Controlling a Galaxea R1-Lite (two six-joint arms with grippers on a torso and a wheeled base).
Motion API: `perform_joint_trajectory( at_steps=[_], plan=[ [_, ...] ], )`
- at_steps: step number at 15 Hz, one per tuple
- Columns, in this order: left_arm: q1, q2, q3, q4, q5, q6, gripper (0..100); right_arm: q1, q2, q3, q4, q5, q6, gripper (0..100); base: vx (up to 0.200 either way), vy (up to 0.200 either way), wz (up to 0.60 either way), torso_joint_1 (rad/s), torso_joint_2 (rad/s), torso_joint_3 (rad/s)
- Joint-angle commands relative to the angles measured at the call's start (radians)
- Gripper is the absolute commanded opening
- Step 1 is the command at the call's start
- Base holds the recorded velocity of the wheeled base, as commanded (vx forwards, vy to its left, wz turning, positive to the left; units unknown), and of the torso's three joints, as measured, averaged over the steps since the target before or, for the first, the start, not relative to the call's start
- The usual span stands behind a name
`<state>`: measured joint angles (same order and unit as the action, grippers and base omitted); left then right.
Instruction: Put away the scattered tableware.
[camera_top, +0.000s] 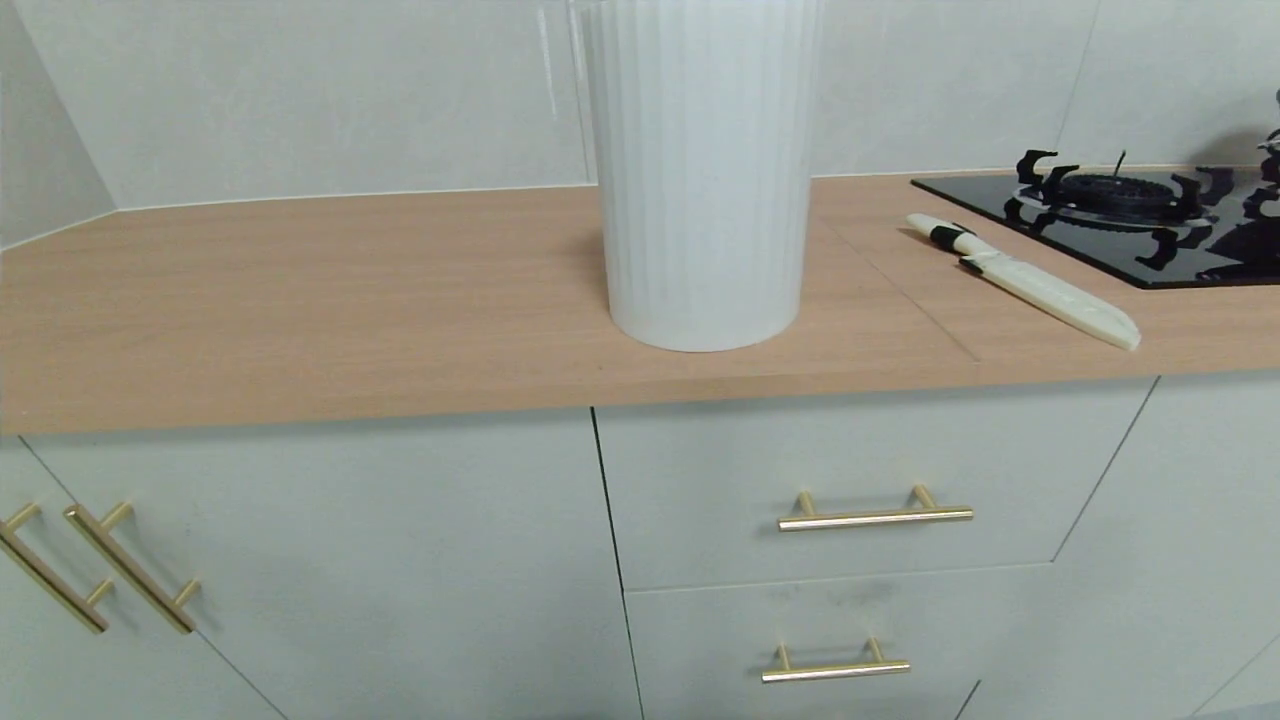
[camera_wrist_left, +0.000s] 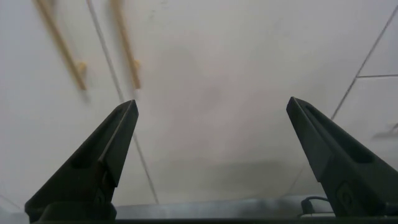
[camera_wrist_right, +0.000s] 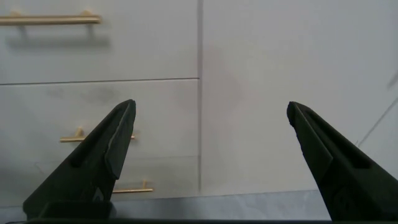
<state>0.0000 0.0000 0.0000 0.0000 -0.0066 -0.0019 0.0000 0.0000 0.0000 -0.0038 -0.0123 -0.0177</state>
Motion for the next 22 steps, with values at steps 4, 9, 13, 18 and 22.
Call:
perform_joint_trajectory(
  at_steps=[4, 9, 13, 18, 22],
  plan=[
    [0.000, 0.002, 0.000, 0.000, 0.000, -0.001, 100, -0.002, 0.002, 0.000, -0.001, 0.000, -0.001, 100, 0.050, 0.000, 0.00, 0.001, 0.00, 0.001],
    [0.000, 0.002, 0.000, 0.000, 0.000, -0.001, 100, 0.000, 0.002, 0.000, -0.001, 0.000, -0.001, 100, 0.080, 0.000, 0.00, -0.001, 0.00, 0.001],
    [0.000, 0.002, 0.000, 0.000, 0.000, -0.001, 100, 0.000, 0.002, 0.000, -0.001, 0.000, -0.001, 100, 0.000, 0.000, 0.00, 0.000, 0.00, 0.000],
    [0.000, 0.000, 0.000, 0.000, 0.000, 0.000, 100, 0.000, 0.002, 0.000, -0.001, 0.000, -0.001, 100, 0.000, 0.000, 0.00, 0.000, 0.00, 0.000],
    [0.000, 0.002, 0.000, 0.000, 0.000, 0.000, 100, 0.000, 0.002, 0.000, -0.001, 0.002, -0.001, 100, 0.000, 0.000, 0.00, 0.043, -0.20, -0.177]
  ],
)
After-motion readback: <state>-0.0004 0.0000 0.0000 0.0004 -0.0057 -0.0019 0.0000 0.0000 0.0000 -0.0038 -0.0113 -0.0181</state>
